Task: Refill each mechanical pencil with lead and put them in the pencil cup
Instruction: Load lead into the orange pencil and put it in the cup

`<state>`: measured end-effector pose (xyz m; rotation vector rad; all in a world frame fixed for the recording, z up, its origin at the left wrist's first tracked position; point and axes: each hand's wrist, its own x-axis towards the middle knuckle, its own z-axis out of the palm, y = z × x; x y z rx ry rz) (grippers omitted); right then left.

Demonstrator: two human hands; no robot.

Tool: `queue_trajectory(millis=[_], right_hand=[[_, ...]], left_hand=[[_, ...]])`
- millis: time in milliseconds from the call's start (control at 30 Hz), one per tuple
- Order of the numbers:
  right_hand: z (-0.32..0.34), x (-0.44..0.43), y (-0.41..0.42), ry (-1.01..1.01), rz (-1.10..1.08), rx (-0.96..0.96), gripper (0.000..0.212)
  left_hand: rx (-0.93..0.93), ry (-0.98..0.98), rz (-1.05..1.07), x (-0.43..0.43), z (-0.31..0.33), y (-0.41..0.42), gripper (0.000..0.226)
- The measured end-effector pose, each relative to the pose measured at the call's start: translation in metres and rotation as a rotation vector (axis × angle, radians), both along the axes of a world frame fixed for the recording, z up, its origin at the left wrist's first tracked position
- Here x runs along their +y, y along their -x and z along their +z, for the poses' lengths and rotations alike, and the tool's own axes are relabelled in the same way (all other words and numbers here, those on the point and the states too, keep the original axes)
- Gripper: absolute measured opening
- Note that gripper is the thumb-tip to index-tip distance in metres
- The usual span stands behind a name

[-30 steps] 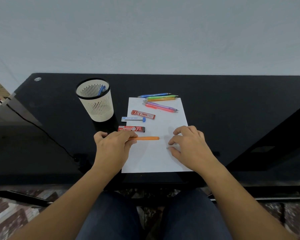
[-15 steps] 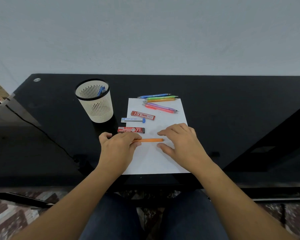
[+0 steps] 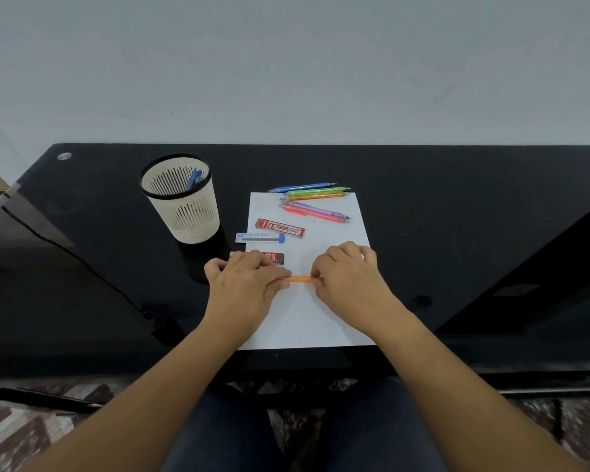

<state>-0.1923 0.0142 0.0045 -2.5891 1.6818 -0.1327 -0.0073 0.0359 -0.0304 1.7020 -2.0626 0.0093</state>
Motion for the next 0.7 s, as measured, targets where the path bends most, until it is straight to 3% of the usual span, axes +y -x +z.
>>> queue_trajectory(millis=[167, 300, 500, 700], right_hand=[[0.002, -0.002, 0.001, -0.050, -0.004, 0.022, 0.025], [0.005, 0.003, 0.002, -0.096, -0.014, 0.005, 0.026], [0.007, 0.008, 0.006, -0.122, -0.016, -0.056, 0.026], [0.014, 0.004, 0.009, -0.108, -0.019, -0.102, 0.029]], left_hand=[[-0.007, -0.036, -0.027, -0.001, -0.006, -0.005, 0.019], [0.019, -0.032, -0.050, -0.001, -0.002, -0.008, 0.037], [0.032, 0.014, 0.072, -0.010, 0.009, -0.016, 0.020], [-0.115, -0.162, 0.106, -0.044, 0.032, -0.026, 0.036]])
